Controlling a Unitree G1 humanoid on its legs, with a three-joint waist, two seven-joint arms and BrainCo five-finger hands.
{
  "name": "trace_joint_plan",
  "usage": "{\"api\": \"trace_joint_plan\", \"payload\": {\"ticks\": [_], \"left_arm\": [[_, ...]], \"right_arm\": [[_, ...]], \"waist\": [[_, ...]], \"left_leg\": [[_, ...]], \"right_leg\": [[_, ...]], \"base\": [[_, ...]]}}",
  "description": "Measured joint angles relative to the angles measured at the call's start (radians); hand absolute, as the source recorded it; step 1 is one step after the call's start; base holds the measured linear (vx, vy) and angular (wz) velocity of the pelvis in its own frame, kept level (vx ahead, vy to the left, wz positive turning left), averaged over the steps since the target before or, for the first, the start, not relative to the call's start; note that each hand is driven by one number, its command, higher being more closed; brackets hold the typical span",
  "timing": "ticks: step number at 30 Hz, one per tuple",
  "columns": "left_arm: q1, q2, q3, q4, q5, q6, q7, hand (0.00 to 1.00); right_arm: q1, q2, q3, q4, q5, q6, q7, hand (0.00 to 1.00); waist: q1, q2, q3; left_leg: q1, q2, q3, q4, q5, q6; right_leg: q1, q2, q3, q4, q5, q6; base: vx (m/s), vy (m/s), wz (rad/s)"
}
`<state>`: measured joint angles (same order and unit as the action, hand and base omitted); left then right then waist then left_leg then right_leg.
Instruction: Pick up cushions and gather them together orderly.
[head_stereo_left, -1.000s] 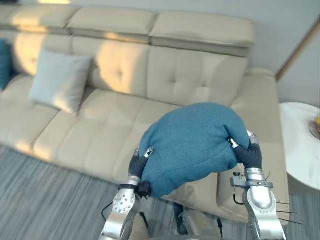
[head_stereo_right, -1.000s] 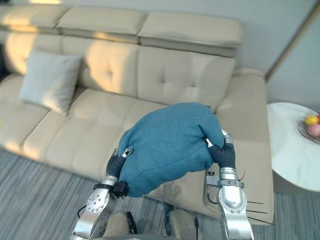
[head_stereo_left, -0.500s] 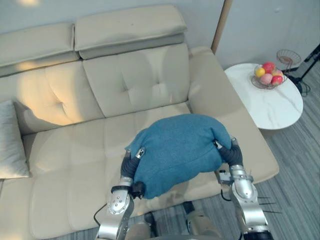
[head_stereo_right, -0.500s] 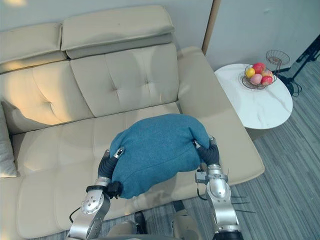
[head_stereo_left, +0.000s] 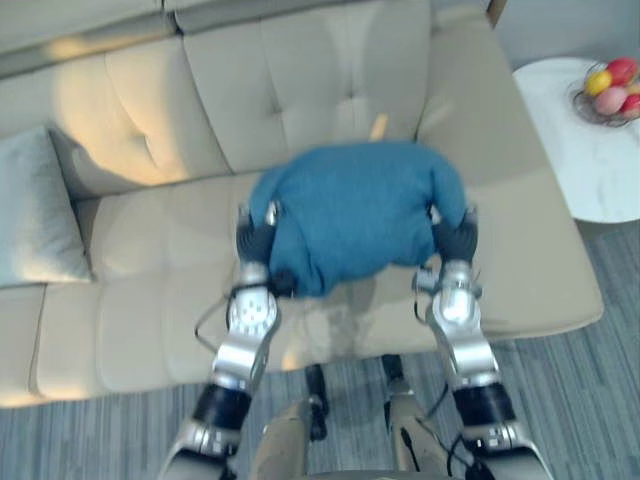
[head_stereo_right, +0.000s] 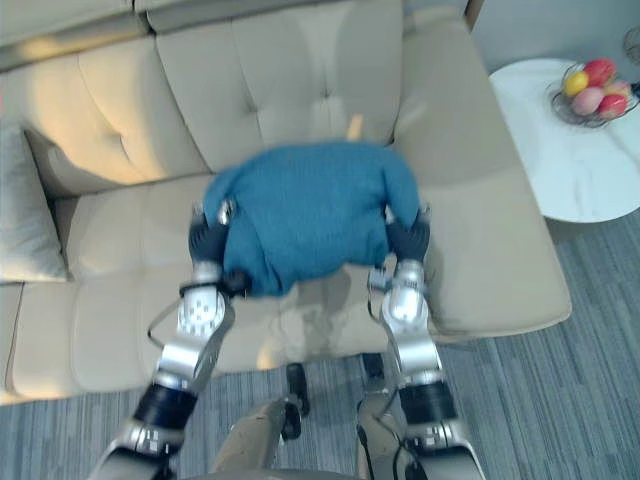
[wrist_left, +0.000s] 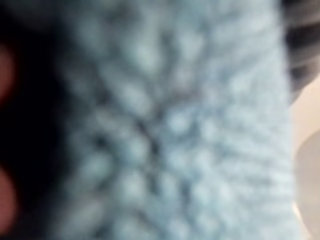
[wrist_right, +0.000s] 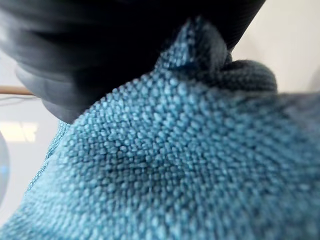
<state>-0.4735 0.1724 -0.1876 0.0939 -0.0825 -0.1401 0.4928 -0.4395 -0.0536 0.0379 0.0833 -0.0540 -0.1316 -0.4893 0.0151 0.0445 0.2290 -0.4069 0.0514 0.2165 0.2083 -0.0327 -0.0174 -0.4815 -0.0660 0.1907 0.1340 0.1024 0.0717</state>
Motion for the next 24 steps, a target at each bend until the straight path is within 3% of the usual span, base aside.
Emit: {"api": "trace_joint_plan", "payload": {"ticks": [5, 9, 10, 11, 17, 20, 24], "left_arm": [[-0.452, 0.136, 0.0, 0.164, 0.057, -0.003, 0.084, 1.0], [-0.852, 0.218, 0.008, 0.436, 0.096, -0.009, 0.099, 1.0], [-0.897, 0.228, 0.008, 0.47, 0.097, -0.009, 0.099, 1.0], [-0.949, 0.244, 0.008, 0.512, 0.099, -0.01, 0.1, 0.0], [-1.084, 0.272, 0.086, 0.635, 0.101, -0.008, 0.122, 0.0], [-1.076, 0.268, 0.131, 0.653, 0.083, -0.008, 0.121, 0.0], [-0.986, 0.205, 0.2, 0.654, 0.048, -0.019, 0.084, 0.0]], "right_arm": [[-0.404, -0.067, -0.07, 0.156, -0.038, -0.003, -0.107, 1.0], [-0.778, -0.113, -0.119, 0.401, -0.06, -0.007, -0.169, 1.0], [-0.818, -0.119, -0.119, 0.427, -0.066, -0.007, -0.178, 0.0], [-0.87, -0.133, -0.12, 0.46, -0.068, -0.007, -0.191, 0.0], [-1.047, -0.191, -0.117, 0.582, -0.057, -0.009, -0.181, 0.0], [-1.046, -0.218, -0.107, 0.59, 0.034, -0.022, -0.097, 0.0], [-0.938, -0.223, -0.096, 0.601, 0.106, -0.016, -0.022, 0.0]], "waist": [[-0.002, -0.003, 0.079], [-0.004, -0.002, 0.12], [-0.005, -0.003, 0.127], [-0.004, -0.002, 0.137], [-0.002, -0.004, 0.181], [-0.004, -0.005, 0.2], [-0.002, -0.005, 0.218]], "left_leg": [[-0.053, -0.004, -0.036, -0.059, 0.081, -0.005], [-0.099, -0.017, -0.078, -0.17, 0.173, -0.015], [-0.104, -0.016, -0.083, -0.187, 0.184, -0.017], [-0.107, -0.017, -0.089, -0.214, 0.202, -0.019], [-0.173, -0.015, -0.119, -0.302, 0.261, -0.026], [-0.225, -0.014, -0.131, -0.302, 0.27, -0.028], [-0.239, -0.006, -0.134, -0.302, 0.27, -0.029]], "right_leg": [[-0.037, -0.005, -0.038, -0.052, 0.066, -0.003], [-0.07, -0.005, -0.069, -0.159, 0.147, -0.011], [-0.07, -0.005, -0.076, -0.178, 0.159, -0.012], [-0.071, -0.004, -0.081, -0.204, 0.174, -0.013], [-0.149, 0.003, -0.109, -0.233, 0.194, -0.019], [-0.194, 0.0, -0.126, -0.233, 0.2, -0.016], [-0.201, 0.001, -0.135, -0.233, 0.2, -0.016]], "base": [[-0.1, -0.059, 0.22], [-0.05, -0.038, 0.2], [-0.05, -0.034, 0.2], [-0.04, -0.03, 0.14], [-0.04, -0.006, 0.13], [0.0, 0.051, 0.13], [0.01, 0.091, 0.09]]}}
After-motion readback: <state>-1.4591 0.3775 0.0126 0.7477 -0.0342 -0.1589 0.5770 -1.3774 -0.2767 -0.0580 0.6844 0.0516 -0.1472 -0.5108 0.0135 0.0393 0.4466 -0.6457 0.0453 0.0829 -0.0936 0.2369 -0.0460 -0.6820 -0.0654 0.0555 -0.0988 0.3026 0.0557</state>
